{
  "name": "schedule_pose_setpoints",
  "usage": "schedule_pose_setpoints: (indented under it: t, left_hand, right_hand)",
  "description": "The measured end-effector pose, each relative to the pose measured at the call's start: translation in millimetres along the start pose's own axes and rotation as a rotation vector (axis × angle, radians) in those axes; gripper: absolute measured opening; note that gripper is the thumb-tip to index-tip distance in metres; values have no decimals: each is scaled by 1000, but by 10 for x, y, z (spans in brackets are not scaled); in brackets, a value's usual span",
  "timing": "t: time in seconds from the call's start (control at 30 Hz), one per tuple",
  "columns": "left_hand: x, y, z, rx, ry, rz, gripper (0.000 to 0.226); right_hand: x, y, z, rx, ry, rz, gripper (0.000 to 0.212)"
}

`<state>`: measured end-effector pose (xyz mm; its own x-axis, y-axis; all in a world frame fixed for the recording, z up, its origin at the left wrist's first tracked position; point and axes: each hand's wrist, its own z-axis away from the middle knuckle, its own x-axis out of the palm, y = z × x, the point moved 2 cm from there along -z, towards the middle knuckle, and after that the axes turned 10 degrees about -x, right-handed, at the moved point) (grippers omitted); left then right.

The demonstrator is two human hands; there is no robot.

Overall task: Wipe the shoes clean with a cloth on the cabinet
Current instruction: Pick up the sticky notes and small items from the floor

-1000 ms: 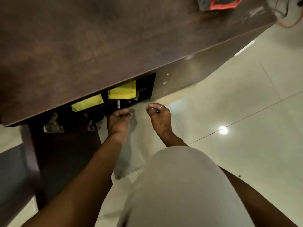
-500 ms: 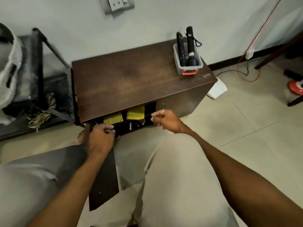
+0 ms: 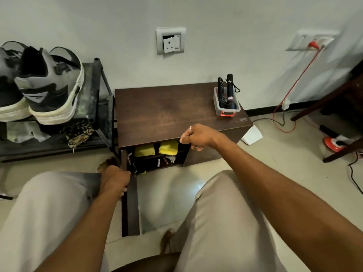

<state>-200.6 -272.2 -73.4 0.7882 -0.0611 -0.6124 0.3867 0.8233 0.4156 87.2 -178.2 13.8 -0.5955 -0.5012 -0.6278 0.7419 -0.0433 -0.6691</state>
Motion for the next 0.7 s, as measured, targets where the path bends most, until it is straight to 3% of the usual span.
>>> schedule_pose_setpoints:
  t: [0.07,0.2,0.33,0.5,0.7]
  left_hand:
    - [-37,-46,-33,-42,-55,-24,18]
    - [-11,-56,-94,-47,-130,-20,17]
    - [112,2,-54,-29,-187,-17,25]
    - [369,177,43,2,-260,92,29]
    - [648,424,66,130,-178,162,33]
  right_hand:
    - [237,-172,-37,-12,4,5,11]
    - [685,-341,-108,-21,22,8,23]
    - [739,-328,-172,-11,1,55,20]
    - [702,-51,-180,201,-146,136,33]
    - [752,-11,-173,382,-295,206,54]
